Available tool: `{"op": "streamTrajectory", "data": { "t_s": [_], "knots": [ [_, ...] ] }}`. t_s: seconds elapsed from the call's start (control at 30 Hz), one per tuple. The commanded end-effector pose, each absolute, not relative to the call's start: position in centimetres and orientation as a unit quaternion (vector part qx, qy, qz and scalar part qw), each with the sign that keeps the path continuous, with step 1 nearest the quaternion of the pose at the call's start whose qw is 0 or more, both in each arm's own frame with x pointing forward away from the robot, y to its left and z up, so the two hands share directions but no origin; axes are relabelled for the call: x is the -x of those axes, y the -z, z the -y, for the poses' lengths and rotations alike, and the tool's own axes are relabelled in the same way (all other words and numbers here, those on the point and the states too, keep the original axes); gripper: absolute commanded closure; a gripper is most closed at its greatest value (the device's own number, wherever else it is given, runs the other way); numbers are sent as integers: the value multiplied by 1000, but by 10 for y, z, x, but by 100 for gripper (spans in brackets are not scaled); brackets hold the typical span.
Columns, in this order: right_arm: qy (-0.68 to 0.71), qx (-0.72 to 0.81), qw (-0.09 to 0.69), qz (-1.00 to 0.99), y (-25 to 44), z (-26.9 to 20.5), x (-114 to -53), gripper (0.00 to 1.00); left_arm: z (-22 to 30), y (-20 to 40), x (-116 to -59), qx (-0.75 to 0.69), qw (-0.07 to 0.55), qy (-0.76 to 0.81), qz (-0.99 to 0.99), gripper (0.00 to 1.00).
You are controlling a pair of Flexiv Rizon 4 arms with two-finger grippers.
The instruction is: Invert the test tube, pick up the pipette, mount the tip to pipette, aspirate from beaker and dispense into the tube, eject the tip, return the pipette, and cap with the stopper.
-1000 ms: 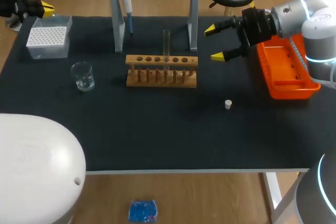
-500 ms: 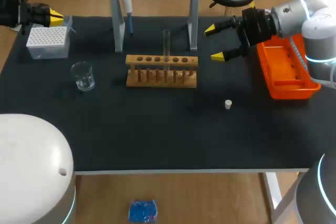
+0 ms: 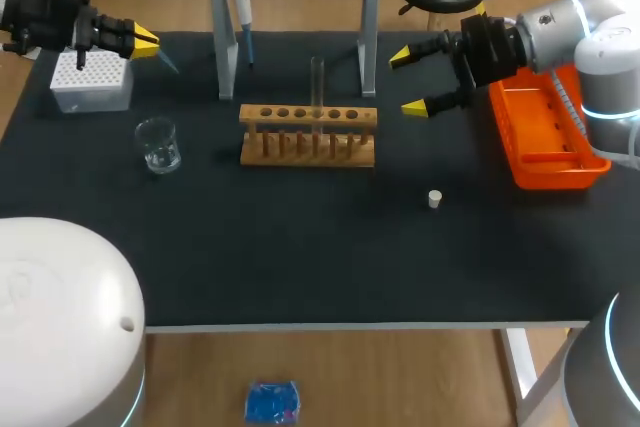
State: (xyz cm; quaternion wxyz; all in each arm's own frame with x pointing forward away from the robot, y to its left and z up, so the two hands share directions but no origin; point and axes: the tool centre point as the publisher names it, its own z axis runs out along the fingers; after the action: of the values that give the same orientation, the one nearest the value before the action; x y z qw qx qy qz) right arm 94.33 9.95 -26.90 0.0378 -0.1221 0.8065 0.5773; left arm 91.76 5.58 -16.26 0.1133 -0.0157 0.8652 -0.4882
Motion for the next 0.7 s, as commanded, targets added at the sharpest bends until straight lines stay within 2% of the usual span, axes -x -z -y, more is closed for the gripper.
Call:
{"op": "streamTrajectory", "data": {
  "t_s": [0.03,0.3,0.5,0.7],
  "knots": [
    [-577,122,38,-807,269,-99,-943,0,-57,162,-917,15,112,488,-866,100],
    [-577,122,38,-807,269,-99,-943,0,-57,162,-917,15,112,488,-866,100],
    [-577,122,38,-807,269,-99,-943,0,2,159,-894,9,58,441,-896,100],
    [-577,122,38,-807,269,-99,-943,0,44,154,-876,11,35,397,-917,100]
  ]
}}
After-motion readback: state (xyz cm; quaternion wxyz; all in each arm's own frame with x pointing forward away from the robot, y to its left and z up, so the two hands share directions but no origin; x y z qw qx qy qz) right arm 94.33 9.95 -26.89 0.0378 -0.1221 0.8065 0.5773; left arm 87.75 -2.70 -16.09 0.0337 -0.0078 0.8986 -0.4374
